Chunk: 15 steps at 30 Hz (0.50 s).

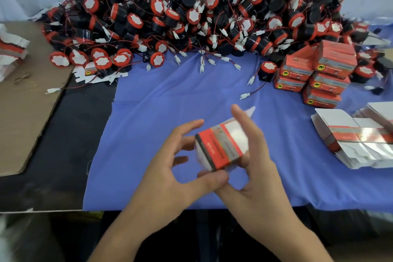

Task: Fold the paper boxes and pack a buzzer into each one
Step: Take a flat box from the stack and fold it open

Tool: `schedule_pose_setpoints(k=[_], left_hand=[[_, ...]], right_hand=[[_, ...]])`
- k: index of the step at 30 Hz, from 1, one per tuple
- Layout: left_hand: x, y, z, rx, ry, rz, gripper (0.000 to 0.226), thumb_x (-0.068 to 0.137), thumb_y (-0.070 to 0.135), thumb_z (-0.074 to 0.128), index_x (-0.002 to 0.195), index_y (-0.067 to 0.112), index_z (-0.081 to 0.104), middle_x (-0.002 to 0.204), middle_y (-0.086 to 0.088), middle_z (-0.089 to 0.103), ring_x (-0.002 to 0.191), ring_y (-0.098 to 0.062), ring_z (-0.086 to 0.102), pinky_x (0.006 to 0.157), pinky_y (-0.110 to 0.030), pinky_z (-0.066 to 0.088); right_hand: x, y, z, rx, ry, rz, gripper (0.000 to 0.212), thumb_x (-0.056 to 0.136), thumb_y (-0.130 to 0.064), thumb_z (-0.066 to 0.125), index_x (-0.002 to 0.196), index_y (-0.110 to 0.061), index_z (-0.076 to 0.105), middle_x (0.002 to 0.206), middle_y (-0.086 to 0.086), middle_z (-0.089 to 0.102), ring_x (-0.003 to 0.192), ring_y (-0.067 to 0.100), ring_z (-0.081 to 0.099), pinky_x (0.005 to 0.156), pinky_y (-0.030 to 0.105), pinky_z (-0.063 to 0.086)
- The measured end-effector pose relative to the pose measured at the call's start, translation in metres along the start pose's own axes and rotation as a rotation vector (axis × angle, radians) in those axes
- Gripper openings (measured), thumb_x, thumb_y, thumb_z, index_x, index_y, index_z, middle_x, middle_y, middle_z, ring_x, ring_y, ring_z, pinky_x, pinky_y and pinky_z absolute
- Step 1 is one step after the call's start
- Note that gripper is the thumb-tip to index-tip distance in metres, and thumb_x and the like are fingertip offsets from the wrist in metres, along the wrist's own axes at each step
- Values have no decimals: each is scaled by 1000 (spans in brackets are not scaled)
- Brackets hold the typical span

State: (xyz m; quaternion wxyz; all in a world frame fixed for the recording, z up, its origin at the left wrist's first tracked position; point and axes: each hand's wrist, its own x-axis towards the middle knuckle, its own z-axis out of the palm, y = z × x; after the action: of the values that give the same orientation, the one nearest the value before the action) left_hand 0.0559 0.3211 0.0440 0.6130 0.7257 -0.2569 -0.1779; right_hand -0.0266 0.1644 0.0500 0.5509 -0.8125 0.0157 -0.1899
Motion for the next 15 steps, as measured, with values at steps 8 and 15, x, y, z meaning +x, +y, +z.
schedule_pose_setpoints(k=[8,15], left_hand=[[15,-20,-1,-162,-8,42,47,75,23,78,116,36,60,113,4,75,108,-20,73,92,-25,57],[31,-68,1,298,-17,-37,51,81,38,75,125,44,49,137,22,59,140,-4,48,111,-34,45]], right_hand=[[8,17,-12,-517,219,-124,115,71,-48,90,161,-44,18,148,-22,38,143,1,29,113,36,37],[4,80,6,-26,147,270,59,76,-7,89,120,-35,64,111,-20,72,104,5,69,92,21,54]])
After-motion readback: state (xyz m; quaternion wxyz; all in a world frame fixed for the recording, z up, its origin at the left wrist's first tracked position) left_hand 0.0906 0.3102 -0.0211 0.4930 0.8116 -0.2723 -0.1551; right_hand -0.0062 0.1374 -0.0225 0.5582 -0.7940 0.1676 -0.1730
